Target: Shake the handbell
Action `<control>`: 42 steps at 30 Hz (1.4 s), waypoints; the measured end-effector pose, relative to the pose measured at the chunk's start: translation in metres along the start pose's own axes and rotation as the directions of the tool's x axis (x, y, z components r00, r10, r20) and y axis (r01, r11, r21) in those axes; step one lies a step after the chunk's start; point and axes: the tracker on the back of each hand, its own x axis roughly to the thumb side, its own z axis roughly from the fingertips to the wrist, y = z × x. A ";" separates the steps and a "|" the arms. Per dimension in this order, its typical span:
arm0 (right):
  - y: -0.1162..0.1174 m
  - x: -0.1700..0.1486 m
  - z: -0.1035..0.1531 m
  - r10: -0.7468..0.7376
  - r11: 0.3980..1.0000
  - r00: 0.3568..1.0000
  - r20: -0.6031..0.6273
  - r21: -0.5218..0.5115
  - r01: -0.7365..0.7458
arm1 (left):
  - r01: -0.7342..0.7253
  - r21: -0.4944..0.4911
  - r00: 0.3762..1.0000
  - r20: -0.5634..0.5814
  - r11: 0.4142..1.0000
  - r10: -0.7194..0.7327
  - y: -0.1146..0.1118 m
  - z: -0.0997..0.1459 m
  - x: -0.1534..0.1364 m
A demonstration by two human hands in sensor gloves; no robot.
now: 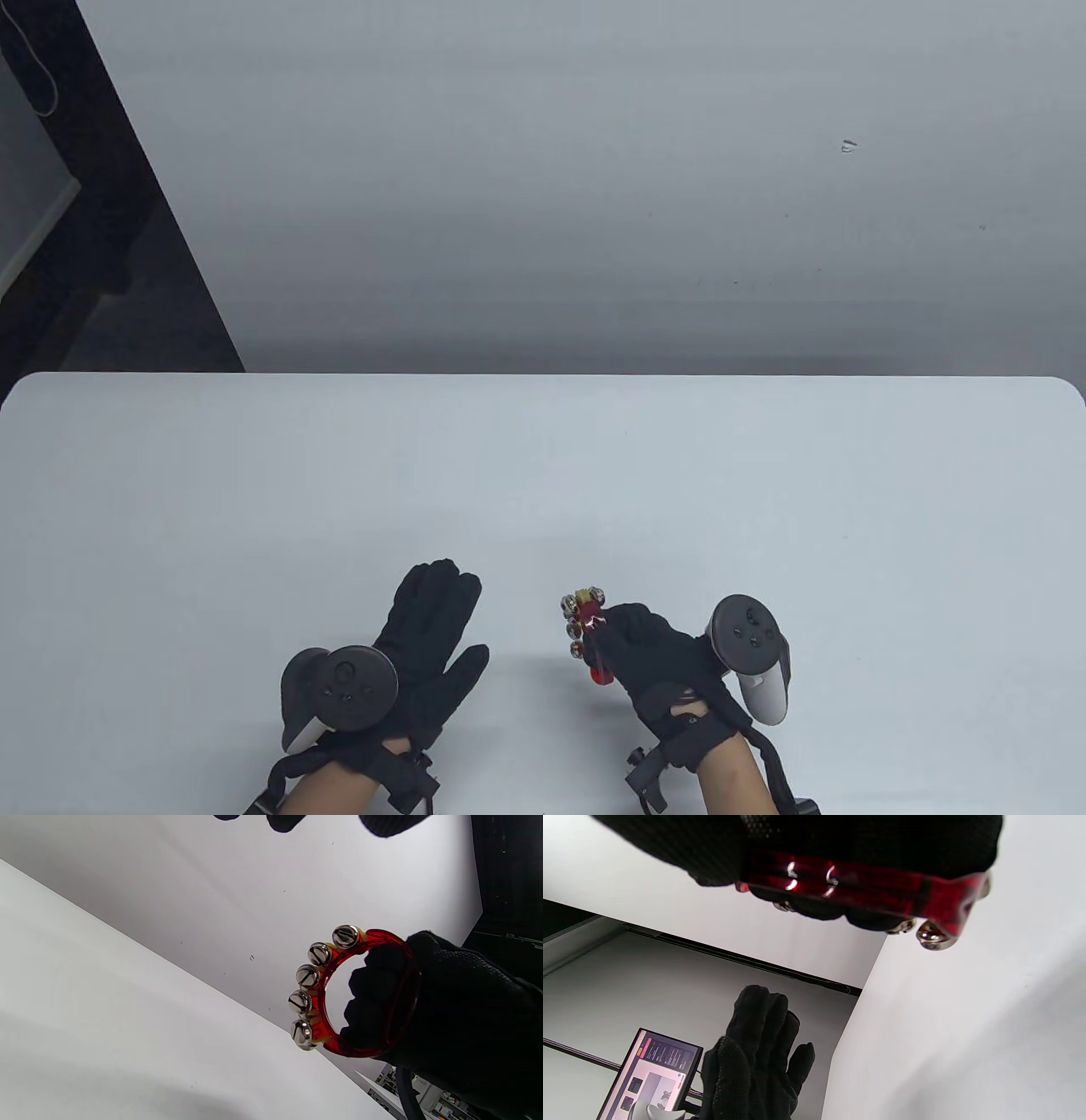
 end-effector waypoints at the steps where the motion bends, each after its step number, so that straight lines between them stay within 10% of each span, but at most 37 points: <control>1: 0.000 0.000 0.000 0.004 1.000 1.000 -0.001 0.002 -0.004 | -0.001 0.000 1.000 -0.002 1.000 0.001 0.000 0.000 0.000; 25: 0.023 0.002 -0.013 0.484 0.875 0.874 -0.051 -0.005 -0.485 | -0.016 -0.003 1.000 -0.022 1.000 0.016 0.003 0.000 -0.003; 42: 0.072 -0.021 -0.031 0.890 0.452 0.454 -0.039 0.197 -0.870 | -0.013 -0.009 1.000 -0.029 1.000 0.013 0.003 -0.001 -0.003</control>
